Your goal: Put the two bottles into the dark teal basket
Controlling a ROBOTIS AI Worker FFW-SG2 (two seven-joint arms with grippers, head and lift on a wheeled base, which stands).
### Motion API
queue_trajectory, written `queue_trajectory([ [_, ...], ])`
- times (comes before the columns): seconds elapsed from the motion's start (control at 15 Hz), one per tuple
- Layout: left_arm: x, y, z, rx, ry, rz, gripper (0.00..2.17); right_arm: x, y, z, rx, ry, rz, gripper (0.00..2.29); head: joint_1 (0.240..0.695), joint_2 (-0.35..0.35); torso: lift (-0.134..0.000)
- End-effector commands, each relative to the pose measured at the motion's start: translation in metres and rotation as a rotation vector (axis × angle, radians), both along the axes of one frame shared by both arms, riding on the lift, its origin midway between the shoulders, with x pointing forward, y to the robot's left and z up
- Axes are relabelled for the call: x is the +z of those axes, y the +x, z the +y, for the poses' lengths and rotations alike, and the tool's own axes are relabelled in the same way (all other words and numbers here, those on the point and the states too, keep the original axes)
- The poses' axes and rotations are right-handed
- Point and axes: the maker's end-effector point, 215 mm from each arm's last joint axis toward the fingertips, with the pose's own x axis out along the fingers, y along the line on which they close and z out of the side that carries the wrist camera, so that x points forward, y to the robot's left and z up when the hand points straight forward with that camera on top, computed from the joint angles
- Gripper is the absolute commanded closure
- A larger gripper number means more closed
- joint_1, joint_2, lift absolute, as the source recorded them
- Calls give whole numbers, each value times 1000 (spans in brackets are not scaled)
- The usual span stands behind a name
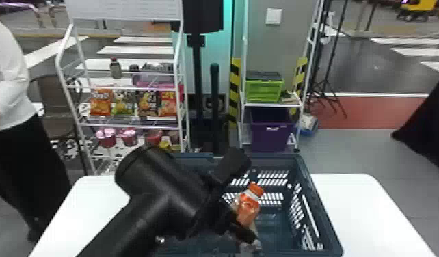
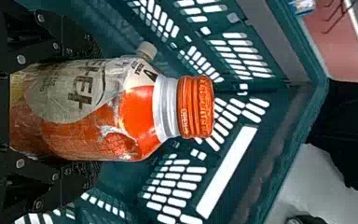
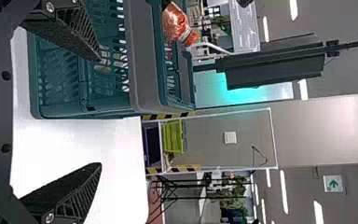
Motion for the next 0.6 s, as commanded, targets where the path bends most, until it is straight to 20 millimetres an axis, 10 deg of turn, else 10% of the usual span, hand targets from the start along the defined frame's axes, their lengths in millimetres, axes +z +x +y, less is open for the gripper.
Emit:
queue_trajectory([
  [0.0,-13,4,4,2,57,5,2145,1,-1,1,2,-4,-5,87,499,0,0],
  [0.13,-20,6,7,13,72,15,2030,1,-1,3,6,-4,-5,87,499,0,0],
  [0.33,-20,11,13,35,81,-4,-2,0,1,4,8,-8,-6,87,499,0,0],
  [0.53,0,25,20,66,45,-54,-2,-3,2,5,11,-7,-3,87,499,0,0],
])
